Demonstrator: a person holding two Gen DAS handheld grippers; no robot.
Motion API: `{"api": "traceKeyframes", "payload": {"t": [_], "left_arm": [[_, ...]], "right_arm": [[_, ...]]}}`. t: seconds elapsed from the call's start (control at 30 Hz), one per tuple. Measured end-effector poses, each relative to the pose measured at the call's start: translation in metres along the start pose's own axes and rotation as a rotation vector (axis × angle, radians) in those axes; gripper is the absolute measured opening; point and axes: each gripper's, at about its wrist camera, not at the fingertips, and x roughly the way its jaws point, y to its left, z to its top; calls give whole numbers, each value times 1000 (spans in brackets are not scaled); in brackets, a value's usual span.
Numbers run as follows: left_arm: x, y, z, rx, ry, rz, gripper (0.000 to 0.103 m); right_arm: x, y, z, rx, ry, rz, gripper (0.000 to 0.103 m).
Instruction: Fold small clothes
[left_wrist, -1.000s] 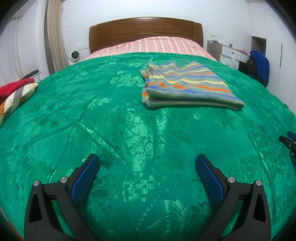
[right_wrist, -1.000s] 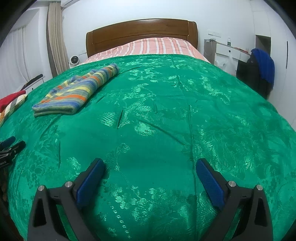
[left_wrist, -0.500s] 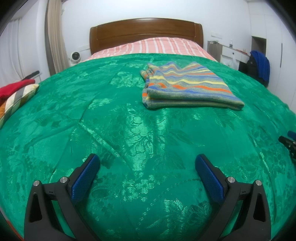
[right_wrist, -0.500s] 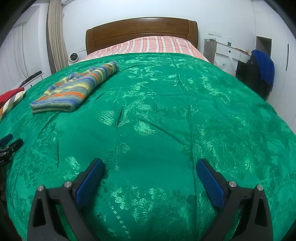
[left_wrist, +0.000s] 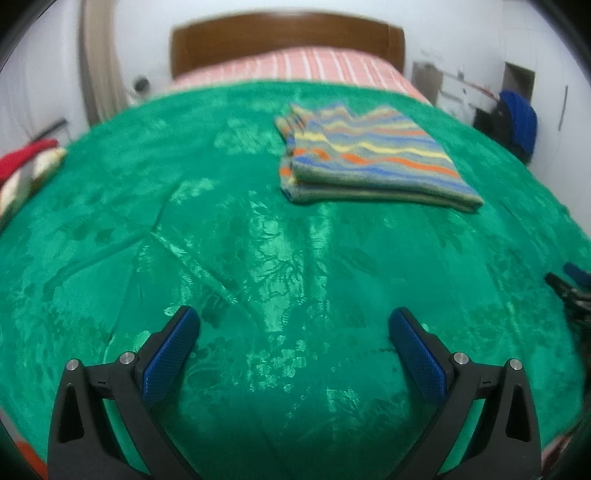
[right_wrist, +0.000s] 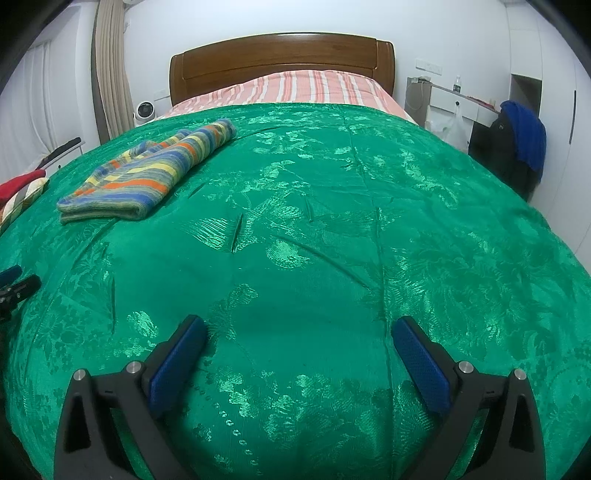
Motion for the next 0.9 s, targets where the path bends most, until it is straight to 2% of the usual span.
{"api": "traceKeyframes", "payload": {"t": [0.07, 0.1, 0.17, 0.23, 0.27, 0.33, 0.4, 0.47, 0.57, 0.6, 0.63, 0.7, 0.73, 0.77, 0.8, 0.83, 0.87, 0.9], "left_arm": [[-4, 10, 18, -40, 41, -77, 101], [-9, 19, 33, -78, 27, -134, 101], [-13, 30, 60, -125, -6, -188, 102], [-4, 37, 92, -151, -6, -239, 102], [9, 40, 112, -155, 16, -275, 102], [43, 40, 145, -142, 74, -323, 102], [78, 39, 170, -132, 105, -281, 101], [108, 45, 186, -167, 121, -245, 101], [147, 55, 195, -267, 212, -306, 101], [160, 56, 197, -286, 248, -336, 101], [164, 55, 197, -282, 256, -335, 102], [171, 50, 203, -247, 258, -318, 102], [173, 44, 206, -217, 263, -298, 101], [174, 38, 206, -190, 263, -276, 99], [174, 29, 206, -146, 256, -234, 70], [174, 19, 204, -85, 247, -220, 29], [172, 15, 202, -69, 247, -244, 19], [167, 11, 201, -55, 221, -223, 18]], "right_arm": [[-1, -1, 2, 5, 28, 11, 101], [-2, -3, 4, 10, 48, 21, 101], [-7, -9, 10, 64, 93, 65, 101], [-12, -19, 19, 191, 92, 174, 101], [-11, -25, 29, 301, 80, 279, 101], [-1, -26, 49, 396, 78, 394, 101], [23, -17, 76, 417, 90, 489, 101], [48, -4, 104, 377, 91, 524, 100], [93, 20, 144, 319, 113, 578, 95], [115, 28, 157, 333, 138, 638, 93], [128, 32, 163, 353, 154, 676, 89], [174, 39, 177, 471, 212, 756, 87], [186, 40, 180, 504, 228, 754, 80], [199, 43, 183, 531, 234, 735, 63], [208, 52, 189, 508, 248, 705, 50], [210, 64, 193, 445, 277, 655, 28], [205, 78, 197, 345, 279, 577, 25], [196, 90, 200, 248, 257, 507, 24]]}}
